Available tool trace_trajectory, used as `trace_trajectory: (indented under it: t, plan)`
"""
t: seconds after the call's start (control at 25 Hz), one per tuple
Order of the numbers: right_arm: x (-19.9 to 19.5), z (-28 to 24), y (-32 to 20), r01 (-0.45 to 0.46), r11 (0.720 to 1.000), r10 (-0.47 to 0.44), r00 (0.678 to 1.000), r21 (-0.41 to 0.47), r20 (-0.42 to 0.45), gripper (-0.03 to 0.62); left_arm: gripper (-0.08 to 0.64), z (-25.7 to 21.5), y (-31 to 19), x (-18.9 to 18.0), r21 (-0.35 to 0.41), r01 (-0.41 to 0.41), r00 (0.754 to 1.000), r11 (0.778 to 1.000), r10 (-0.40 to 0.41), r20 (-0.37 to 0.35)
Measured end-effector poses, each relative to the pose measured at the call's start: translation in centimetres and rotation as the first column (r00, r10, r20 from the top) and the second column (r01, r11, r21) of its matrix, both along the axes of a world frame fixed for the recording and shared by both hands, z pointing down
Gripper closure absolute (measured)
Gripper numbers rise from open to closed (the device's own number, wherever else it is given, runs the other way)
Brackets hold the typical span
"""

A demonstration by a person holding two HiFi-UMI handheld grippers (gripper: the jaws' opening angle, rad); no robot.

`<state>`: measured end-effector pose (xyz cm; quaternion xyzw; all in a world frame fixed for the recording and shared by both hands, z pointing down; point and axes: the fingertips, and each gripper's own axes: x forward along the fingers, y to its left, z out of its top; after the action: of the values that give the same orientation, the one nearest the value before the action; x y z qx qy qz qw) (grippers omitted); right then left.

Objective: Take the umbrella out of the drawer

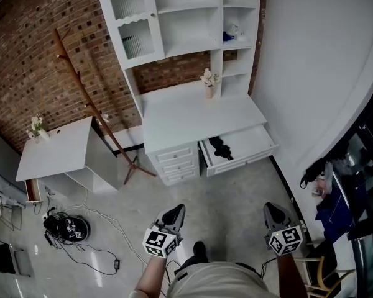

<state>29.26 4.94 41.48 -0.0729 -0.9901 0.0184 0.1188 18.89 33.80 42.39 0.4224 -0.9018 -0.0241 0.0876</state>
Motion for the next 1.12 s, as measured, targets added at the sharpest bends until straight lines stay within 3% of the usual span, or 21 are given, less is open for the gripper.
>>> trace_trajectory:
  t: [0.72,1.12]
  plan:
    - [-5.5,1.3,1.4,-0.146,0.989,0.146,0.989,-0.008,-0.017,0.558,0.535,2.2,0.1,-8.0,-0.022,-0.156,0.988,0.988,0.156,-0.014]
    - [-6.9,1.8,2.1,-0.159,0.987,0.158,0.987,-0.040,-0.026,0.558,0.535,2.7,0.6,-9.8,-0.024,-0.171,0.985,0.985,0.170,-0.034]
